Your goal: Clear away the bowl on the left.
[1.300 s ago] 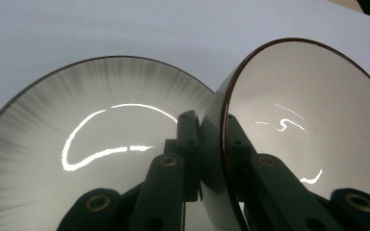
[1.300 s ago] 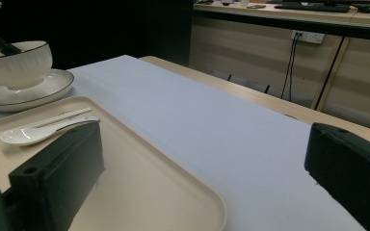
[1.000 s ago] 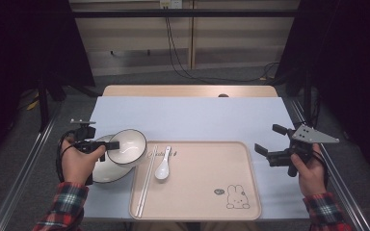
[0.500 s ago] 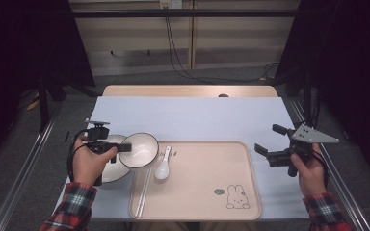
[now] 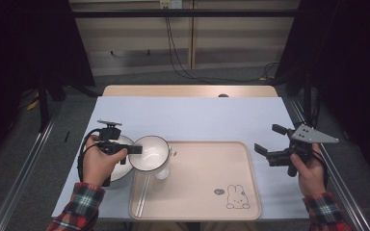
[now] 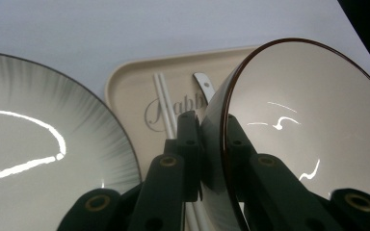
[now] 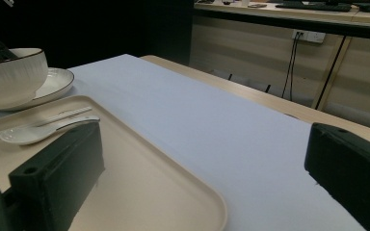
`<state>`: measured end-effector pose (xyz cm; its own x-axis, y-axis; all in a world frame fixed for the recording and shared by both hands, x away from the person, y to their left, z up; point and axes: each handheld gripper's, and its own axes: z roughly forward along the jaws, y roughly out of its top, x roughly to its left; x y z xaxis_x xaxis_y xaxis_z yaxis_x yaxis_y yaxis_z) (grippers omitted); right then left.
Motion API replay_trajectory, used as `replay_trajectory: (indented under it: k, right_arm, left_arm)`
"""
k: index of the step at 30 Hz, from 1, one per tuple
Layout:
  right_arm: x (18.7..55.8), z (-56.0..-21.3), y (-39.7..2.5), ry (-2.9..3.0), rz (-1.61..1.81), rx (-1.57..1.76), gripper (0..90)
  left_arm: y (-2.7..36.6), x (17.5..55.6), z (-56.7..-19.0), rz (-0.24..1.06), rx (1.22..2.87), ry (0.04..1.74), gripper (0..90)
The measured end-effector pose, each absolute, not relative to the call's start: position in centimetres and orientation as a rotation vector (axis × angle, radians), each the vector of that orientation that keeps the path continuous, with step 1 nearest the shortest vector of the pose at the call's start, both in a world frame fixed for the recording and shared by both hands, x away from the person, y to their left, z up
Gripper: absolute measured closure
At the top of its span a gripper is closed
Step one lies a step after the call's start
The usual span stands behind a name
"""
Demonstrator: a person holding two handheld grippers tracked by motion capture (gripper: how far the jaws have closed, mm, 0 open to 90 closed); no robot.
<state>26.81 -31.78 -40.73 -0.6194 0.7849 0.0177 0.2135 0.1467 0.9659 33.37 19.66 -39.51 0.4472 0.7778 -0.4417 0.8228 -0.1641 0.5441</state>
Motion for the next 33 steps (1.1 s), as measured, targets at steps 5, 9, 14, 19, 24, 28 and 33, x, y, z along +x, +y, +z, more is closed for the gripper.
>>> replay_trajectory:
  k: [5, 9, 14, 19, 24, 28, 33]
  right_arm:
    - [26.8, -40.7, -31.9, 1.933, 1.495, 0.945, 0.0]
    - [26.7, -40.7, -31.9, 1.930, 1.493, 0.949, 0.0]
    - [26.8, -40.7, -32.0, 1.928, 1.496, 0.947, 0.0]
    - [26.8, -40.6, -32.0, 1.927, 1.498, 0.948, 0.0]
    - [26.8, -40.6, -32.0, 1.927, 1.499, 0.948, 0.0]
    - [26.8, -40.7, -31.9, 1.931, 1.500, 0.948, 0.0]
    - [26.8, -40.7, -31.9, 1.930, 1.499, 0.948, 0.0]
  left_arm:
    - [18.7, 33.2, -39.7, -0.100, 1.955, 1.325, 82.0]
    - [18.1, 33.2, -39.9, -0.104, 1.967, 1.307, 82.0]
    - [17.4, 33.0, -39.8, -0.126, 1.976, 1.280, 82.0]
    - [16.7, 32.7, -39.9, -0.131, 1.994, 1.263, 82.0]
    - [16.2, 32.5, -39.9, -0.145, 2.010, 1.242, 82.0]
    - [15.7, 32.3, -40.0, -0.153, 2.020, 1.228, 82.0]
    - [15.2, 32.1, -40.1, -0.155, 2.034, 1.206, 82.0]
